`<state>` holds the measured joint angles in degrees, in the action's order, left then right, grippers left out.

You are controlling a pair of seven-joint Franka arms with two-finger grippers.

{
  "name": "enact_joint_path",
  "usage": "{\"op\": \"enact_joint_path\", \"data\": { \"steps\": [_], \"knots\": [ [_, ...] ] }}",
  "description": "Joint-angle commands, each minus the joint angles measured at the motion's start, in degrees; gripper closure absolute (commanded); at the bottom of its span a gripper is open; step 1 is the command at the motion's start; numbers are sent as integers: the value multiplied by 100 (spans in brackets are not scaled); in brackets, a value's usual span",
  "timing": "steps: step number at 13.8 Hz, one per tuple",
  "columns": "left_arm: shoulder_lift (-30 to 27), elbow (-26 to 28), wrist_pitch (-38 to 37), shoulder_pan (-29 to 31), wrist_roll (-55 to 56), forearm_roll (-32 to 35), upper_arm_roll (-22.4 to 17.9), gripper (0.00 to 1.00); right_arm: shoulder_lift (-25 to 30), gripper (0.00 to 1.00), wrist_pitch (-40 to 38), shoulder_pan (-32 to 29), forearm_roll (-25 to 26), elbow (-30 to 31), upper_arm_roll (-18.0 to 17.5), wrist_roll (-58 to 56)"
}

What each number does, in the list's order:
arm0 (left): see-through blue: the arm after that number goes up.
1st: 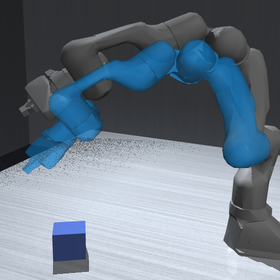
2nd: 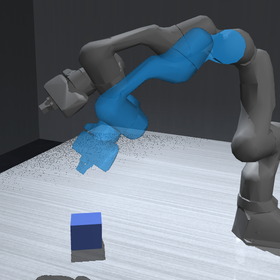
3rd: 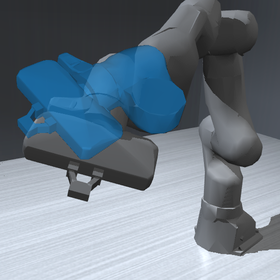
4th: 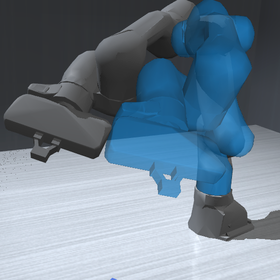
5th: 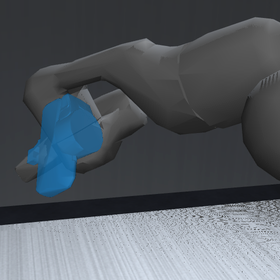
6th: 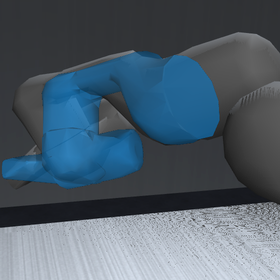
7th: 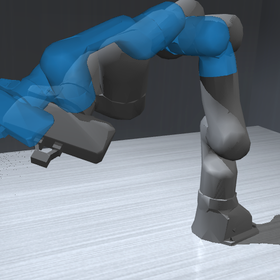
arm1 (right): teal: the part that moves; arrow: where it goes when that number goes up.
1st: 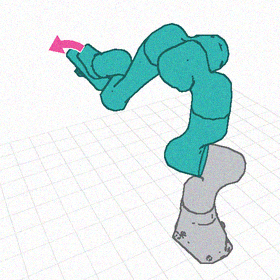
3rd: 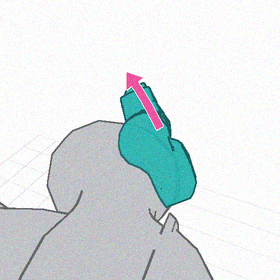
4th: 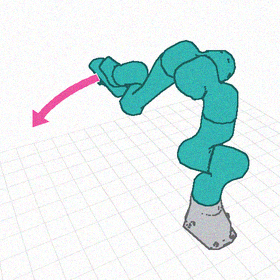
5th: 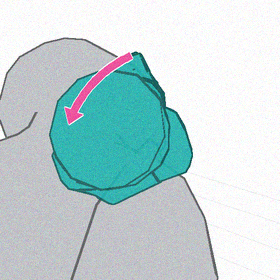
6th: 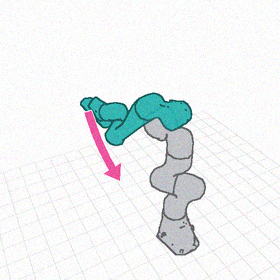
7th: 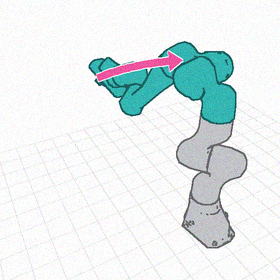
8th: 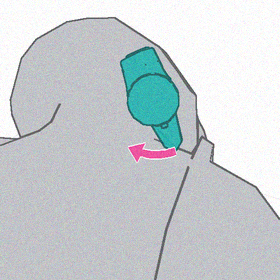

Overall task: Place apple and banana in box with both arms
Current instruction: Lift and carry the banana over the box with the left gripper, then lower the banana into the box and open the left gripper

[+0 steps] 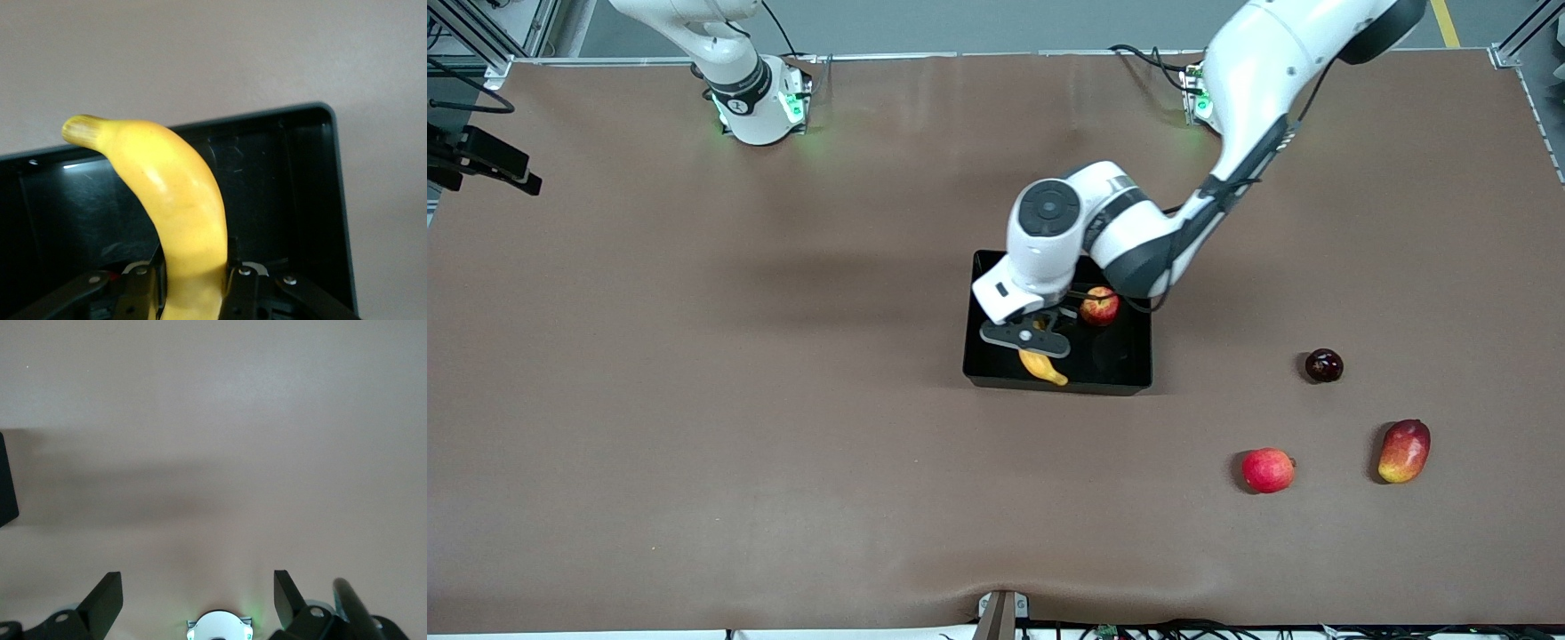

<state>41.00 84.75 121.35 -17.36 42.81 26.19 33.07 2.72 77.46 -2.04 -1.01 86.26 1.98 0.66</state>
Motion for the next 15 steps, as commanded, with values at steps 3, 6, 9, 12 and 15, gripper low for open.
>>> {"op": "enact_joint_path", "data": {
  "steps": [3,6,9,12,15],
  "knots": [
    [338,-231,72,-250,69,-26,-196,100,10,0,-3,-147,-119,5,-75,-66],
    [496,-231,283,-320,60,-26,-345,100,10,0,-12,-173,-119,5,-75,-66],
    [663,-222,293,-452,69,-26,-512,100,1,0,15,-209,-145,5,-75,-66],
    [848,-222,424,-540,69,-17,-644,100,10,0,-3,-200,-181,5,-75,-66],
    [980,-222,504,-610,69,-17,-740,87,1,0,-3,-209,-181,5,-75,-66]
  ]
}}
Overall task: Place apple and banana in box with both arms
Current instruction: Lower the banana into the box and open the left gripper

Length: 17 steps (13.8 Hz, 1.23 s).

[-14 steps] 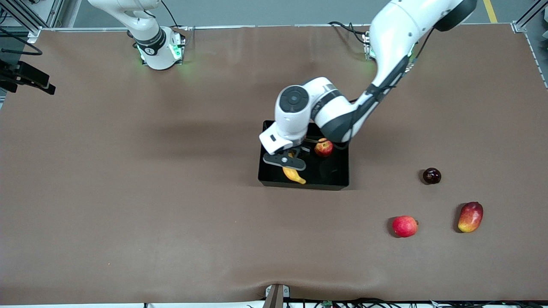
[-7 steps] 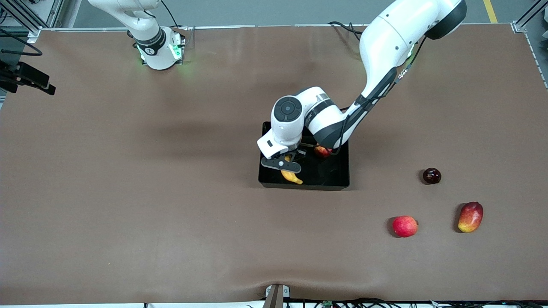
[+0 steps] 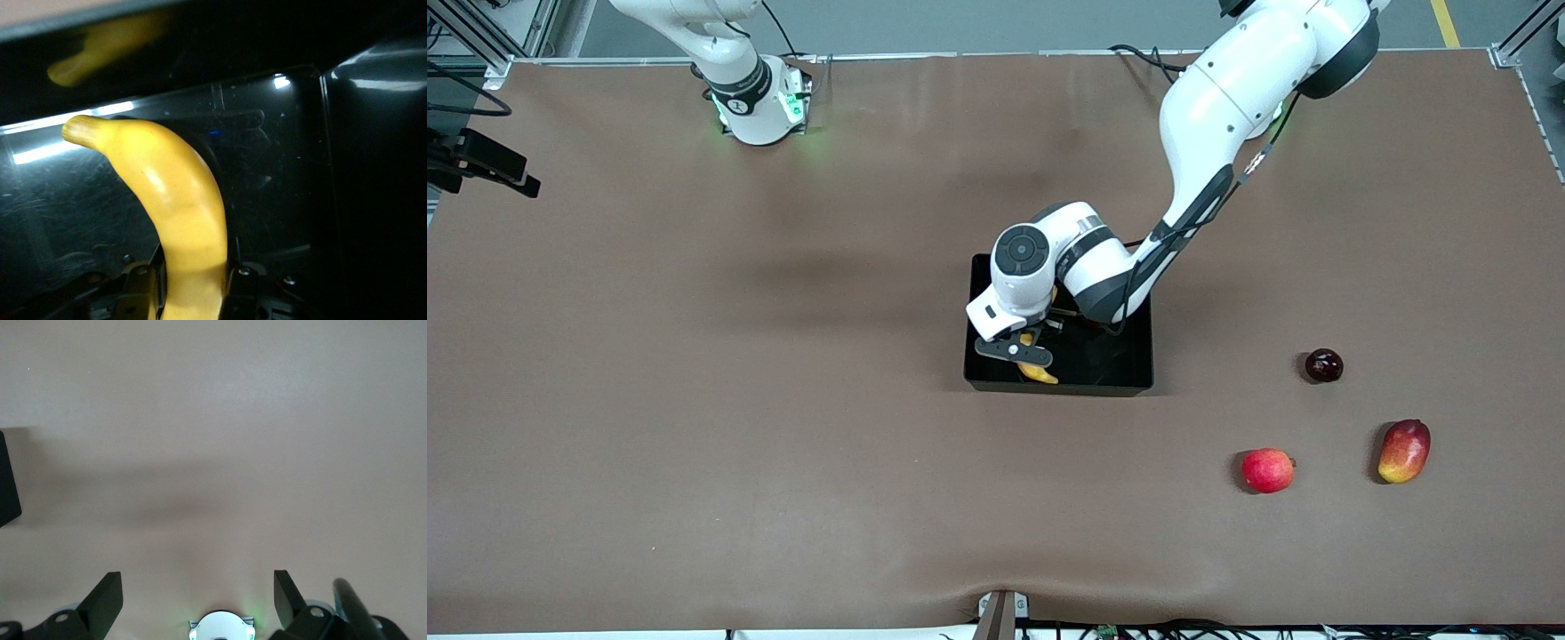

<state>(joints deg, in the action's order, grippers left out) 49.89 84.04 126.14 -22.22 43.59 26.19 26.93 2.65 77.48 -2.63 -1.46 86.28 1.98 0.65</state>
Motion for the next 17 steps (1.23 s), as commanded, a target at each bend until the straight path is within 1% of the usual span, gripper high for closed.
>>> {"op": "enact_joint_path", "data": {
  "steps": [1,2,3,6,7,8,9,11,12,14,17],
  "knots": [
    [91,-151,25,-159,0,-18,-144,63,16,0,-5,-150,-136,3,-75,-65],
    [74,-151,25,-160,44,-26,-188,22,8,0,4,-159,-136,3,-75,-65],
    [47,-160,33,-160,27,-26,-197,0,8,0,22,-185,-136,3,-75,-73],
    [-216,-186,-19,-81,53,-26,-197,0,-10,0,13,-185,-144,3,-75,-65],
    [-426,-186,-45,-20,44,-26,-206,0,-10,0,4,-185,-144,3,-75,-73],
    [-628,-186,-168,190,18,-35,-206,0,-10,0,-4,-194,-144,3,-75,-73],
    [-891,-186,-386,418,-8,-53,-145,0,-10,0,-13,-194,-144,3,-75,-117],
    [-1435,-186,-878,560,-17,-114,-144,0,-10,0,-13,-272,-144,3,-75,-275],
    [-1656,-186,-1116,744,-17,-201,-144,0,-27,0,13,-308,-144,3,-75,-336],
    [-2052,-177,-1451,1139,-52,-412,-136,0,-36,0,31,-317,-188,3,-75,-381],
    [-2562,-177,-1863,1596,-70,-457,-144,0,-54,0,31,-299,-206,3,-75,-381]
  ]
}}
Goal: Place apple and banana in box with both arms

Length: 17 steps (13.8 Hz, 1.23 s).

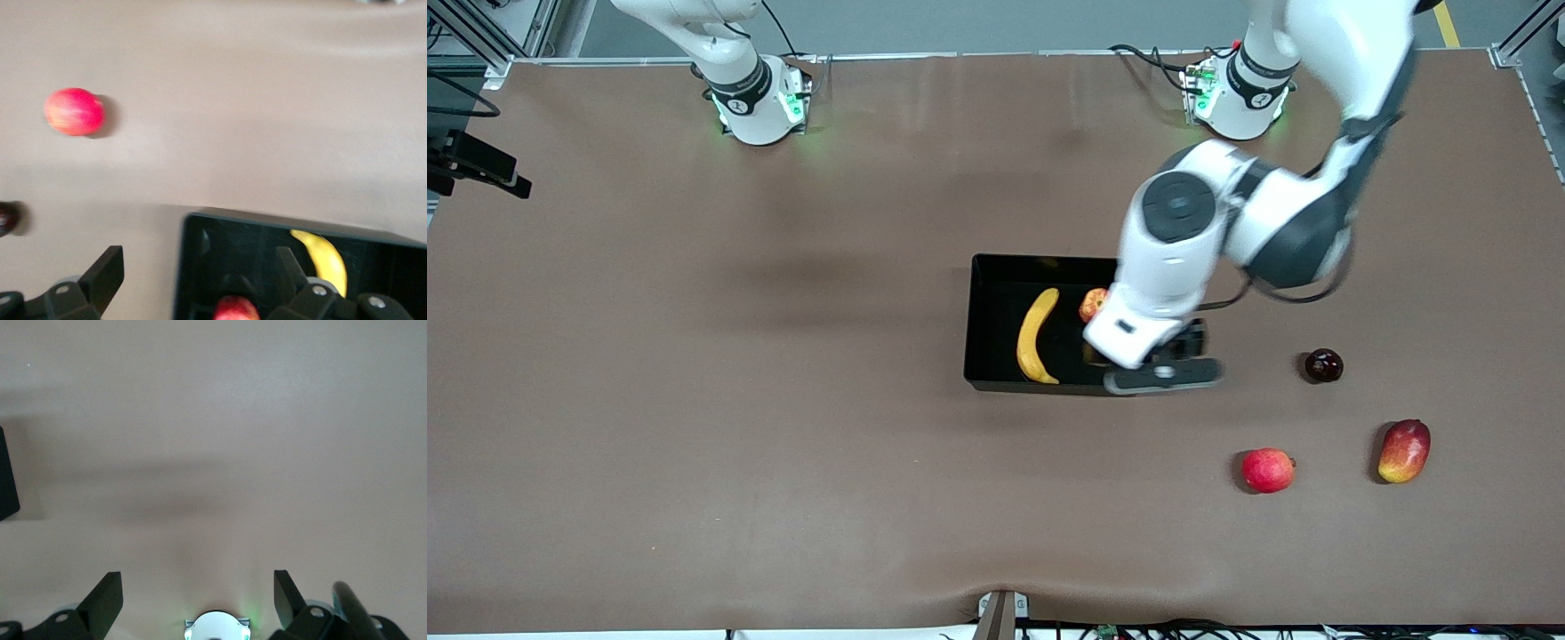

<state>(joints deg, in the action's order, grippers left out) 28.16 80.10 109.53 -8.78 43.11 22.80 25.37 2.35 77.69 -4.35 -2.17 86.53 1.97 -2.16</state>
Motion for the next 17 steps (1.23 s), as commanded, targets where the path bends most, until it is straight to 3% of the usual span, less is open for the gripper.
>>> {"op": "enact_joint_path", "data": {
  "steps": [1,7,11,17],
  "knots": [
    [-538,216,-344,410,-22,-118,12,0,-24,0,9,-136,-134,-22,-74,-101],
    [-1197,207,-1117,1018,-548,-416,12,0,-24,0,35,-75,-134,-31,-92,-101],
    [-1540,225,-1347,1413,-1477,-785,-75,0,-24,0,35,-66,-134,-31,-101,-101],
    [-2261,576,-1399,1071,-3254,-1469,-1374,0,-16,0,88,-66,-47,-31,-101,-109]
  ]
}}
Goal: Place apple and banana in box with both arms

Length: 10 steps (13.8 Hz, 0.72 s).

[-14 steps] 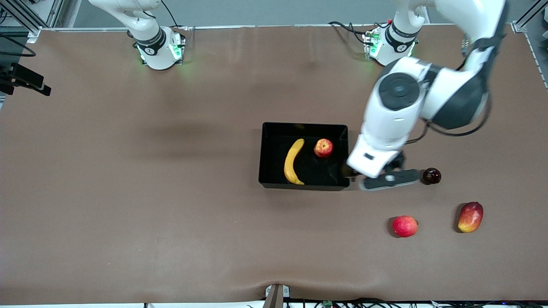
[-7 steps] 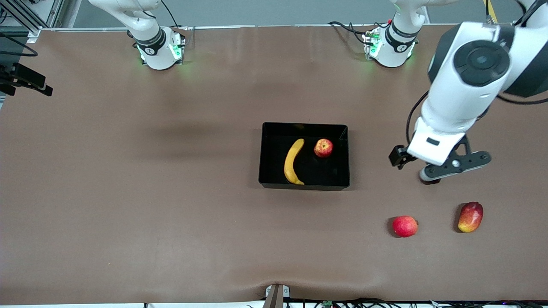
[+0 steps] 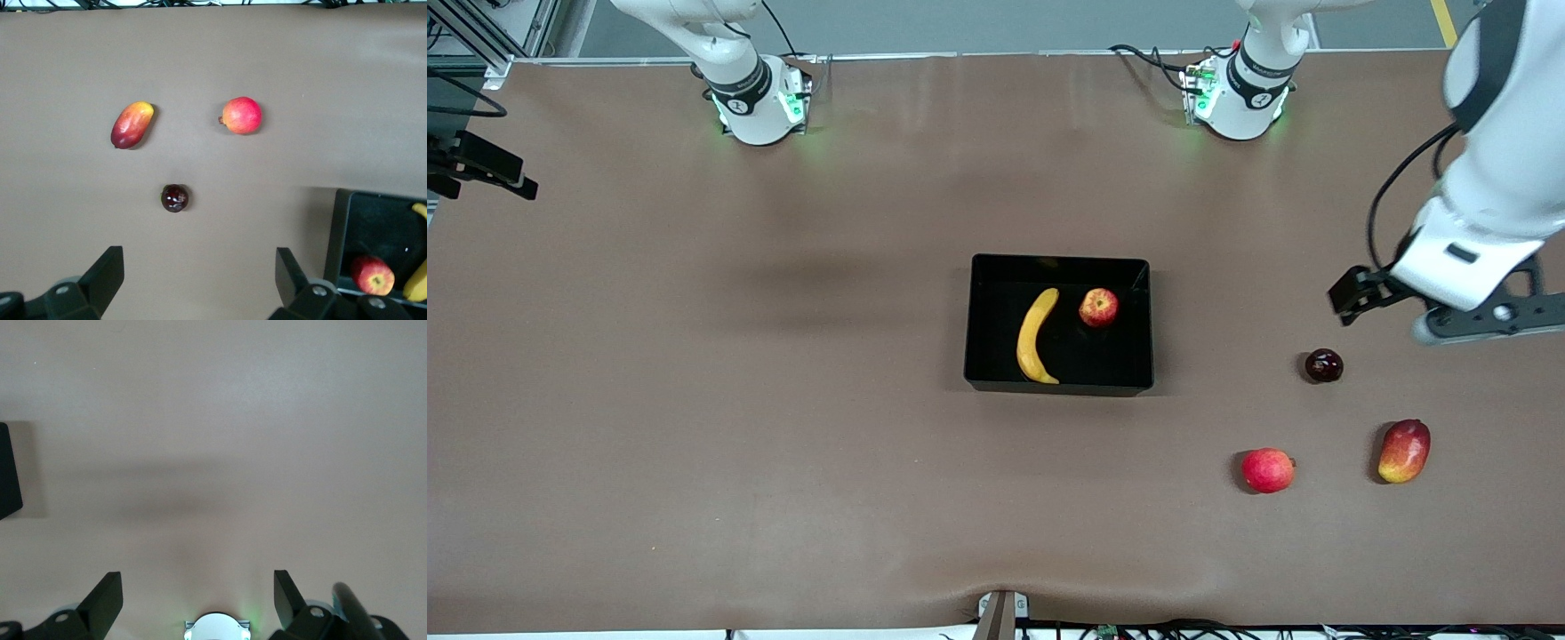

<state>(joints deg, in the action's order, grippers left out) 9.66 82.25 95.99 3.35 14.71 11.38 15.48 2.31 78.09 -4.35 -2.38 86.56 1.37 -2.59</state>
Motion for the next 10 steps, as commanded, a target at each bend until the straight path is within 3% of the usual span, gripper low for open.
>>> {"op": "enact_joint_path", "data": {
  "steps": [1,3,5,10],
  "knots": [
    [-447,371,-202,-203,-678,-529,-571,0,-11,0,48,-66,-17,-25,-41,-66],
    [-692,536,-335,-265,-1039,-663,-792,0,7,0,57,-49,96,-25,-49,-57],
    [-1113,984,-309,-282,-1041,-707,-801,0,7,0,101,4,237,-25,-58,-57],
    [-1572,1416,-318,-265,-1058,-716,-801,0,-20,0,215,-4,238,-78,-49,-66]
  ]
}}
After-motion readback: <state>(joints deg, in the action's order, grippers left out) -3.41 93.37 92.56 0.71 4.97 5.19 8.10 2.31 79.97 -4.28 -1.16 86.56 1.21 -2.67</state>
